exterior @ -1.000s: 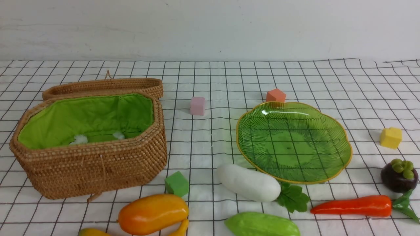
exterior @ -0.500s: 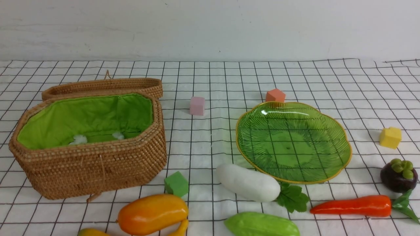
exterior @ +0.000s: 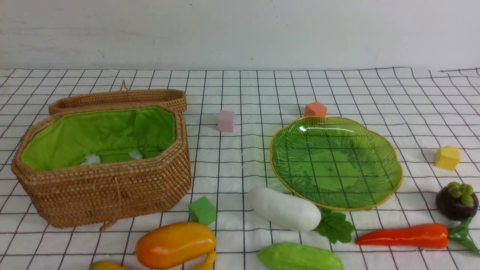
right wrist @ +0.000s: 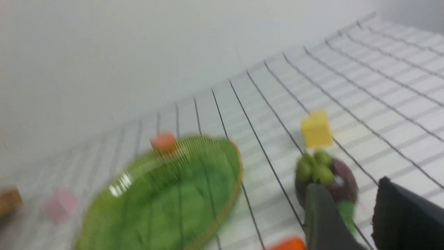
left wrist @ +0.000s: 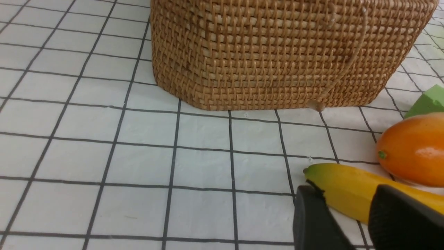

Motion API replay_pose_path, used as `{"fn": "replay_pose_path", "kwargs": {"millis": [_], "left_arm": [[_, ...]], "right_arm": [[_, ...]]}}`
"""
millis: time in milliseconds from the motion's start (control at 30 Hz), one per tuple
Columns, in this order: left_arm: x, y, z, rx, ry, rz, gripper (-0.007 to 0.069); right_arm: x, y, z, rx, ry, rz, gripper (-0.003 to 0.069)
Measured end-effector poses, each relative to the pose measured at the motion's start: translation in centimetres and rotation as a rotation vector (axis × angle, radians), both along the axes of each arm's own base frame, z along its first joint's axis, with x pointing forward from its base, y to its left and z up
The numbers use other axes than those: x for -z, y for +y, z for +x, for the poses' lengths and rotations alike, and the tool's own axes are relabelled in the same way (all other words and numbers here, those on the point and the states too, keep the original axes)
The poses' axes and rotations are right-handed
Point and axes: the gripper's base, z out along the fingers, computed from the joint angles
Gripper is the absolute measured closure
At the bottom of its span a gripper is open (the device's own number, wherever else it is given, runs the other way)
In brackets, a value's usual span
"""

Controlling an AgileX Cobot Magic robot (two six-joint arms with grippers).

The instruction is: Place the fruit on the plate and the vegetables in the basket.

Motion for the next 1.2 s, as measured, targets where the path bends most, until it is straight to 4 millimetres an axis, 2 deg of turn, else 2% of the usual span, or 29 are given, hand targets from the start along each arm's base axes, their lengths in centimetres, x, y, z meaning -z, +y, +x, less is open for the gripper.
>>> {"fn": "replay_pose_path", "kwargs": {"millis": [233, 367, 467, 533, 567, 600, 633, 700, 767, 800, 833, 900, 967, 1067, 1100, 1133, 1200], "left_arm": [[0.0, 0.0, 0.0, 0.000, 0.000, 0.000, 0.0385], [0.0, 0.1, 0.0, -0.022, 0.000, 0.000, 0.0385], [0.0, 0.4, 0.0, -0.078, 0.000, 0.000, 0.0386], [0.0, 0.6, 0.0, -0.109, 0.000, 0.000, 0.0386], [0.0, 0.6, 0.0, -0.111, 0.000, 0.000, 0.0386], [0.0, 0.6, 0.0, -0.119, 0.000, 0.000, 0.0386], [0.0, 0.6, 0.0, -0.121, 0.000, 0.000, 0.0386], [0.0, 0.6, 0.0, -0.122, 0.000, 0.000, 0.0386], [0.0, 0.6, 0.0, -0.122, 0.000, 0.000, 0.0386], [0.0, 0.6, 0.0, -0.122, 0.000, 0.000, 0.0386], [0.0, 0.6, 0.0, -0.122, 0.000, 0.000, 0.0386], [0.0, 0.6, 0.0, -0.122, 0.000, 0.000, 0.0386], [0.0, 0.6, 0.0, -0.122, 0.000, 0.000, 0.0386], [0.0, 0.6, 0.0, -0.122, 0.000, 0.000, 0.0386], [0.0, 0.6, 0.0, -0.122, 0.000, 0.000, 0.0386], [0.0, 0.6, 0.0, -0.122, 0.000, 0.000, 0.0386], [0.0, 0.6, 0.0, -0.122, 0.000, 0.000, 0.0386]], "right_arm": [[-2.3, -0.9, -0.5, 0.079, -0.281, 0.170, 0.0417], [-5.0, -0.7, -1.0, 0.058, -0.339, 0.159, 0.0417], [-10.2, -0.3, -1.2, 0.030, -0.348, 0.070, 0.0417], [-14.1, -0.1, -0.7, 0.018, -0.309, -0.005, 0.0417], [-14.1, -0.2, -0.4, 0.019, -0.297, -0.011, 0.0417], [-16.8, -0.2, 0.3, 0.017, -0.252, -0.074, 0.0417], [-18.0, -0.2, 0.6, 0.018, -0.236, -0.101, 0.0417], [-20.4, -0.5, 2.4, 0.035, -0.127, -0.222, 0.0417], [-20.7, -0.9, 4.4, 0.042, -0.003, -0.299, 0.0417], [-20.8, -0.9, 4.4, 0.042, 0.000, -0.301, 0.0417], [-20.2, -1.2, 5.9, 0.037, 0.093, -0.334, 0.0417], [-18.3, -1.5, 8.3, -0.005, 0.288, -0.369, 0.0418], [-17.2, -1.4, 9.5, -0.041, 0.381, -0.378, 0.0417], [-13.6, 0.0, 12.5, -0.235, 0.708, -0.375, 0.0417], [-13.3, 0.1, 12.9, -0.250, 0.733, -0.368, 0.0417], [-12.6, 0.8, 14.1, -0.320, 0.820, -0.359, 0.0416], [-12.1, 1.3, 15.7, -0.366, 0.888, -0.334, 0.0408]]}}
